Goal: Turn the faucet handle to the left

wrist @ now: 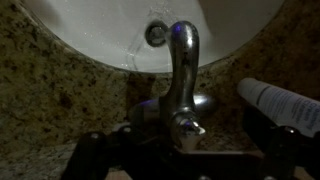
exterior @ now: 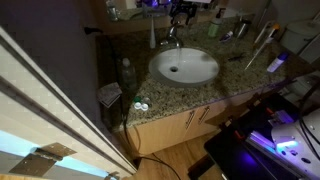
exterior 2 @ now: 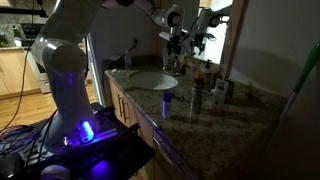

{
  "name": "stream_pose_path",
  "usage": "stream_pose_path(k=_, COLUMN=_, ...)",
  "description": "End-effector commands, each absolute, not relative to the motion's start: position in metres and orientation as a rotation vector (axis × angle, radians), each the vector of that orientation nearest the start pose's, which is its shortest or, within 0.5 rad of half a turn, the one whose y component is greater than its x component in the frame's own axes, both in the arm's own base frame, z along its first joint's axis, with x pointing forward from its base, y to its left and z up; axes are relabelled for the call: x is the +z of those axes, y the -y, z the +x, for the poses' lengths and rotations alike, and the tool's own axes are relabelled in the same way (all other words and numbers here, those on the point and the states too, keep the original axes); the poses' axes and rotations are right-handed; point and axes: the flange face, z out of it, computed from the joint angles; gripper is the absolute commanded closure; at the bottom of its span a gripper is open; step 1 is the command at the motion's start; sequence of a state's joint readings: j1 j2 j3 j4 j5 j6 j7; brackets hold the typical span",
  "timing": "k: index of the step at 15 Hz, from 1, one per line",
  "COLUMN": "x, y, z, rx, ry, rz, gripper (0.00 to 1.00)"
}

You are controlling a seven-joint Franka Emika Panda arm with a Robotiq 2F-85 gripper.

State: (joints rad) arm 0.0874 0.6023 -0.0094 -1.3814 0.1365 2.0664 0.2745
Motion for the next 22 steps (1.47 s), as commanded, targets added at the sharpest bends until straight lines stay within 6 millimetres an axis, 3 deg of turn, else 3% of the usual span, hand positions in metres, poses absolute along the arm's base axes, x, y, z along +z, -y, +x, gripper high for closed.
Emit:
stream_pose_path(k=1, x=0.369, y=-0.065, z=0.729, rx=-0.094, ry=-0.39, rz=-2.984, gripper=0.25)
stream_pose_path(k=3, x=0.368, y=-0.065, z=0.728, rx=-0.093, ry=-0.387, rz=-2.987, gripper=0.33)
stream_pose_path(k=12, x=0.37, y=-0.056, z=0.725, rx=-0.091, ry=-0.4, rz=-2.989, gripper=0.96)
stream_pose_path(k=16, x=0.369, y=-0.06, z=0.725, rx=-0.079, ry=-0.386, rz=-2.981, gripper=0.93)
stream_pose_path(k=22, x=0.382, y=-0.1, z=0.726, rx=-0.106, ry=-0.193, rz=-2.961, gripper=0.93)
